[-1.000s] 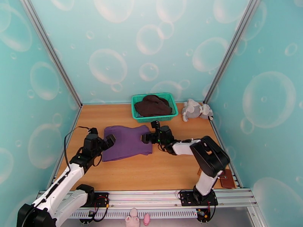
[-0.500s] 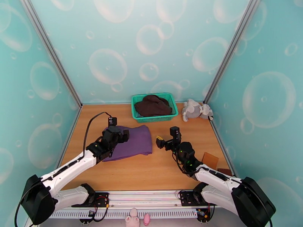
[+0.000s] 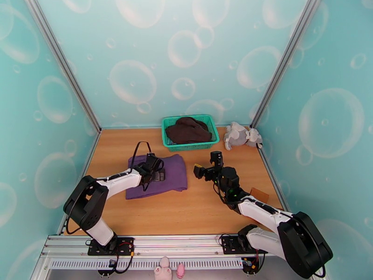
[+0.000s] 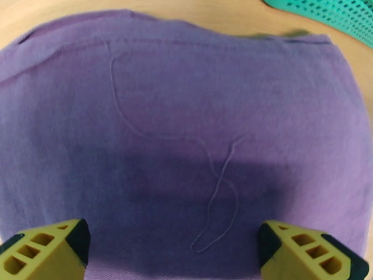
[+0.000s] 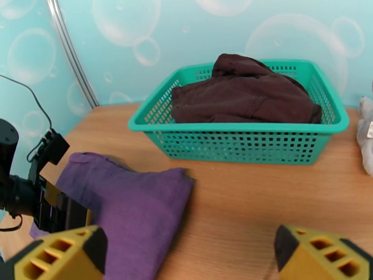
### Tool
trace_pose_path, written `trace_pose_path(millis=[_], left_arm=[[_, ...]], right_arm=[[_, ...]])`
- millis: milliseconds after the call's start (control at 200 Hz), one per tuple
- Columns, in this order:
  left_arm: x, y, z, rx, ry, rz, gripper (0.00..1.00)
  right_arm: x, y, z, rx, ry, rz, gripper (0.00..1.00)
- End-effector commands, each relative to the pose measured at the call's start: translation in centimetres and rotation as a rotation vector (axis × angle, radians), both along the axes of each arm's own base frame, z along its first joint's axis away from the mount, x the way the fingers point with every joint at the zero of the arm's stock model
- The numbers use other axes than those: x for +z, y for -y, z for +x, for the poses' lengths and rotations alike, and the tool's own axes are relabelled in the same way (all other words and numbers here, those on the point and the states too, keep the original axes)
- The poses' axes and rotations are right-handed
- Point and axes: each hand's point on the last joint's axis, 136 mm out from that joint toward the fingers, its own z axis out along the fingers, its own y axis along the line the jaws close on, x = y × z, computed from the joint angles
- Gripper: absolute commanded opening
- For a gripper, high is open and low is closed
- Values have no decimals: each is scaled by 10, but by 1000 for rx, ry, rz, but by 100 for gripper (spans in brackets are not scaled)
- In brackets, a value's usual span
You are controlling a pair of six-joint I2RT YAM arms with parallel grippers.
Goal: Fold and stack the trousers
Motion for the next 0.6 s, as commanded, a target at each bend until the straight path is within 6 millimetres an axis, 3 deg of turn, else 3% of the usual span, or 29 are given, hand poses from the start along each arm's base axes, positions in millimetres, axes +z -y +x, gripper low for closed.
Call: trace_pose_path(millis=[0, 190, 375, 595], left_arm=[[1, 6, 7, 33, -9, 1, 99], [-46, -2, -7, 128, -142, 68, 99], [-91, -26, -38, 231, -257, 61, 99], [-103, -82, -66, 336, -308, 97, 100]], right_arm=[[1, -7, 0, 29, -17, 33, 99], [-6, -14, 3, 61, -52, 31, 99], [-7, -16, 3, 67, -55, 32, 99], [-8, -17, 4, 73, -60, 35, 99]])
